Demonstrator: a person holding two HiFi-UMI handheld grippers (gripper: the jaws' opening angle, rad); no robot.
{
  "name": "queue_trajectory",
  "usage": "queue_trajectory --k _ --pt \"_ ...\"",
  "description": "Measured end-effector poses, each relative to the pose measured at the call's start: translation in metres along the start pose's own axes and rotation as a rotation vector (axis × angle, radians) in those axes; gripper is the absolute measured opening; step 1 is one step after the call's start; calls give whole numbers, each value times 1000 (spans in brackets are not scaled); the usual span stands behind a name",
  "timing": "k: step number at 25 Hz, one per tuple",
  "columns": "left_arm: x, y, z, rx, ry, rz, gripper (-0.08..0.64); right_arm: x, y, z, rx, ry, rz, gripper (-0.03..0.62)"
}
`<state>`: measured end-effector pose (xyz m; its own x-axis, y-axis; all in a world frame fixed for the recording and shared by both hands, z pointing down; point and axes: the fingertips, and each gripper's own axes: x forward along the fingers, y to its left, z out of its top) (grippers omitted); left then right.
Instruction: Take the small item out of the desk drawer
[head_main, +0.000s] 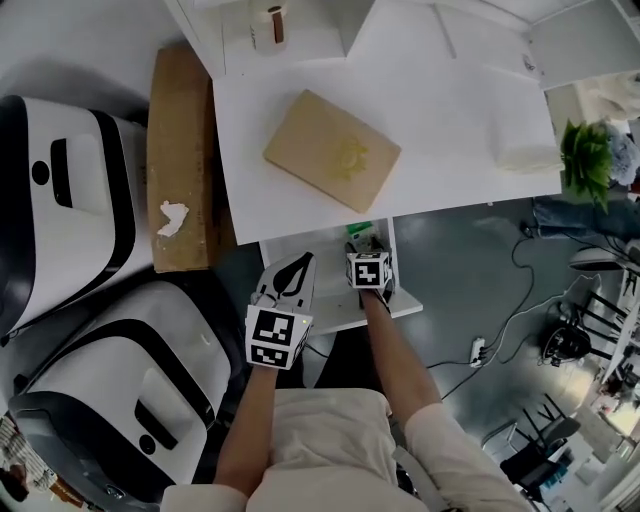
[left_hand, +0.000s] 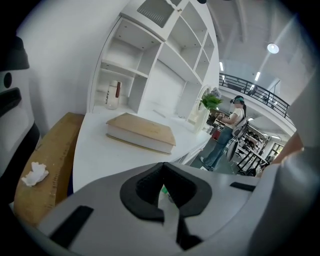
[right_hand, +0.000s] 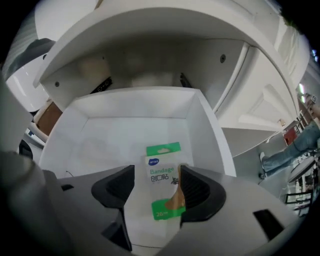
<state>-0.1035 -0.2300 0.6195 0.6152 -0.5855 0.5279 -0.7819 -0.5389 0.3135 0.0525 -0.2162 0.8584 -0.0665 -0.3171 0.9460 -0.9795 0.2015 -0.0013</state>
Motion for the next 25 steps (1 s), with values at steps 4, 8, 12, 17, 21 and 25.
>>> queue_trajectory --k 4,8,12,17,21,25 --pt "1 17 -9 -17 15 23 17 12 4 -10 44 36 -12 307" --pt "6 27 -10 -34 19 37 17 15 18 -4 63 31 6 308" --pt "11 22 -2 -13 12 19 17 10 30 5 -8 27 36 315" --pt "16 22 -4 -11 23 16 17 9 21 9 -195 36 33 351" --pt "20 20 -9 -14 34 11 17 16 15 6 -245 49 1 369" --pt "21 18 -13 -6 44 8 17 23 11 3 -213 56 -17 374"
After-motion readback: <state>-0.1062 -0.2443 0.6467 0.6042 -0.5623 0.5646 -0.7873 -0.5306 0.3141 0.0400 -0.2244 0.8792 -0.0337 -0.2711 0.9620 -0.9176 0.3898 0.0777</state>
